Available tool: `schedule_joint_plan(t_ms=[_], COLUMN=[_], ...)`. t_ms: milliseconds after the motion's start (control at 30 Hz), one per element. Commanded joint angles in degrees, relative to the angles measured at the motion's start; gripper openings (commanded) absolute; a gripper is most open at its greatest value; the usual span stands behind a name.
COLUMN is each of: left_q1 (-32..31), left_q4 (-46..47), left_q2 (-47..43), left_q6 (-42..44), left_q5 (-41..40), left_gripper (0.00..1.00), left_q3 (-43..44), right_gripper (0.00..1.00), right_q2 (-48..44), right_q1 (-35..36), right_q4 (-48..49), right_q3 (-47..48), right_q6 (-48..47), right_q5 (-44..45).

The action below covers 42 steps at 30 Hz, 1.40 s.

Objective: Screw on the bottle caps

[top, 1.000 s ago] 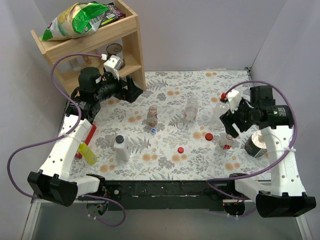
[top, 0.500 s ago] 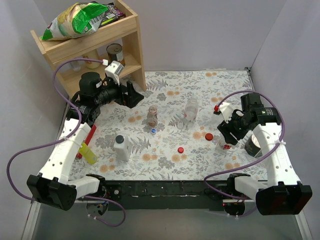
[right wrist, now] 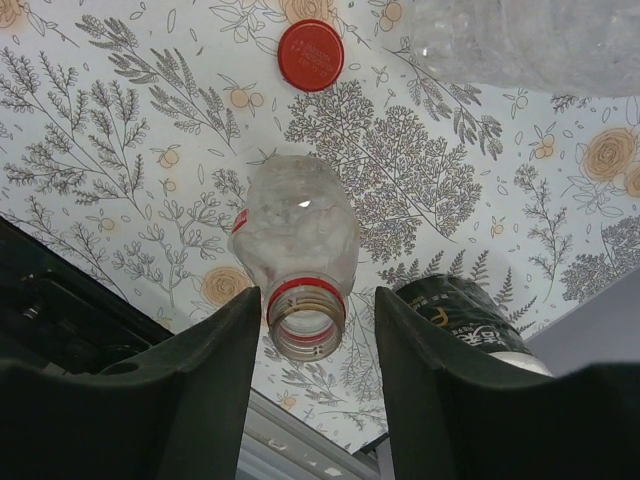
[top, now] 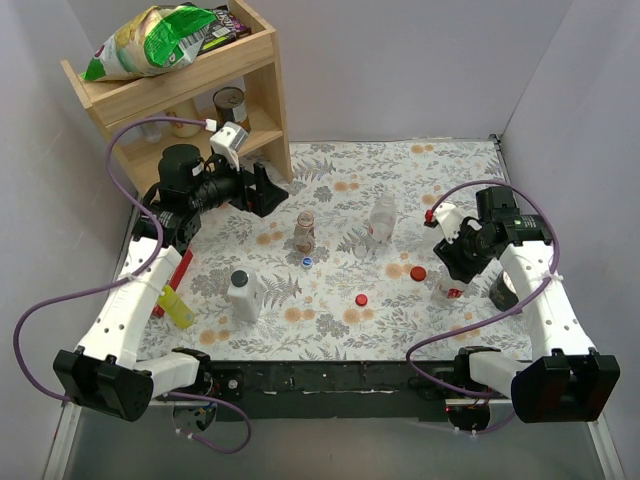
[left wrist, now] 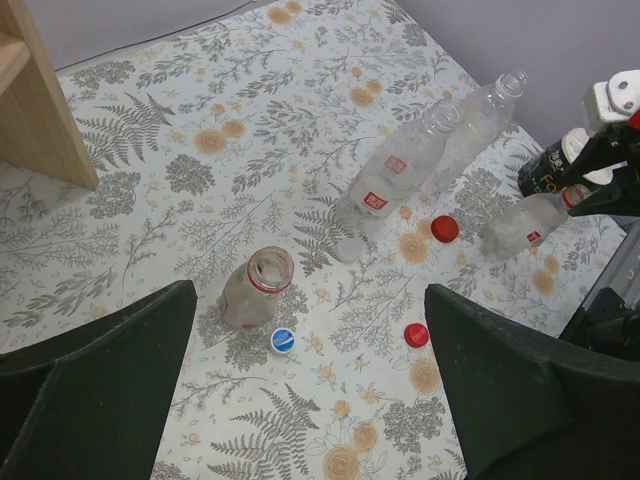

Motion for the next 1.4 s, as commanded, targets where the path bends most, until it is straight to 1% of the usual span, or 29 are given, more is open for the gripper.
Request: schedule_joint_plan(t_ms=[0, 100, 200, 233, 300, 333, 400, 433, 467, 533, 567, 633, 667, 733, 767, 800, 833, 867, 933, 1000, 1067, 1200, 1300, 1367], left_q1=[0.13, 0.13, 0.13, 0.04, -0.05, -0.22, -1.27, -2.06, -2.85, -5.58, -6.72, -11.37, -15.21, -19.54, -23.56, -24.91, -25.62, -26.23, -26.77, -27.21, -27.82, -29.4, -30.54, -30.81], left_q4=[0.39, 0.3, 0.3, 0.39, 0.3, 0.21, -0.66, -1.28, -1.8, -3.91, -4.7, -6.46, -6.56, -6.56, -6.38, -4.12, -2.53, -1.3, 0.12, 0.12, 0.56, 4.94, 6.1, 6.54], left_q2=[-0.22, -0.14, -0.14, -0.05, 0.3, 0.3, 0.83, 1.79, 2.41, 4.68, 5.39, 6.97, 7.94, 8.65, 9.09, 9.09, 9.09, 9.09, 10.23, 11.81, 12.6, 13.84, 15.41, 16.56], left_q6=[0.22, 0.31, 0.48, 0.74, 2.06, 2.94, 6.09, 7.24, 9.34, 10.93, 11.81, 13.48, 14.27, 17.52, 18.58, 18.94, 19.03, 19.55, 21.65, 22.45, 22.81, 22.28, 22.19, 22.72], left_q5=[1.3, 1.65, 2.08, 2.35, 4.1, 5.41, 7.26, 8.32, 9.02, 11.3, 13.32, 13.95, 13.69, 12.64, 10.55, 9.57, 9.12, 8.86, 8.33, 10.07, 11.05, 11.31, 11.58, 12.28], left_gripper=[0.98, 0.98, 0.98, 0.98, 0.98, 0.98, 0.98, 0.98, 0.98, 0.98, 0.98, 0.98, 0.98, 0.98, 0.98, 0.98, 0.98, 0.98, 0.98, 0.98, 0.98, 0.98, 0.98, 0.98], left_q3=[1.76, 1.49, 1.32, 1.23, 1.14, 1.14, 1.93, 2.37, 2.89, 4.3, 4.74, 5.45, 5.45, 4.31, 3.78, 2.91, 1.07, 0.36, 0.0, 0.0, -0.52, -2.46, -2.37, -2.37], right_gripper=[0.55, 0.5, 0.38, 0.31, 0.23, 0.18, 0.13, 0.11, 0.11, 0.09, 0.06, 0.01, 0.01, 0.01, 0.01, 0.01, 0.01, 0.01, 0.01, 0.01, 0.01, 0.01, 0.01, 0.01], right_q2=[0.18, 0.53, 1.32, 1.58, 1.76, 2.02, 2.03, 1.85, 1.76, -0.94, -2.27, -5.08, -5.35, -5.53, -5.27, -4.92, -4.74, -4.66, -3.52, -2.29, -1.14, 0.61, 2.02, 2.2], right_q1=[-0.08, -0.08, -0.08, 0.01, 0.01, -0.08, 0.01, -0.08, -0.08, 0.18, 0.53, 2.72, 3.69, 5.45, 6.07, 6.68, 7.99, 8.7, 10.46, 11.17, 11.96, 13.8, 15.12, 16.18], right_q4=[1.79, 1.79, 1.18, 0.91, -0.23, -2.23, -5.57, -9.68, -12.34, -12.54, -12.54, -12.54, -12.54, -12.54, -12.54, -12.54, -12.54, -12.45, -12.27, -11.05, -9.47, -6.04, -5.07, -2.53], right_q3=[-1.37, -1.9, -1.55, -1.02, 0.64, 3.52, 7.14, 9.5, 13.36, 15.67, 16.55, 16.82, 17.0, 17.79, 18.14, 19.36, 19.89, 20.51, 22.7, 24.11, 25.26, 26.4, 27.37, 26.85], right_q6=[-0.12, -0.03, -0.03, -0.03, 0.06, 0.06, -1.08, -2.04, -5.01, -4.6, -5.99, -6.88, -6.27, -5.22, -4.43, -3.2, -2.93, -2.93, -2.41, -1.0, 0.49, 1.29, 1.38, 2.08], right_q5=[0.62, 0.09, -0.35, -0.7, -1.84, -2.19, -5.52, -7.28, -11.65, -13.96, -17.02, -19.5, -21.43, -23.72, -26.6, -28.2, -30.04, -33.71, -35.94, -37.52, -37.71, -37.35, -37.0, -35.61])
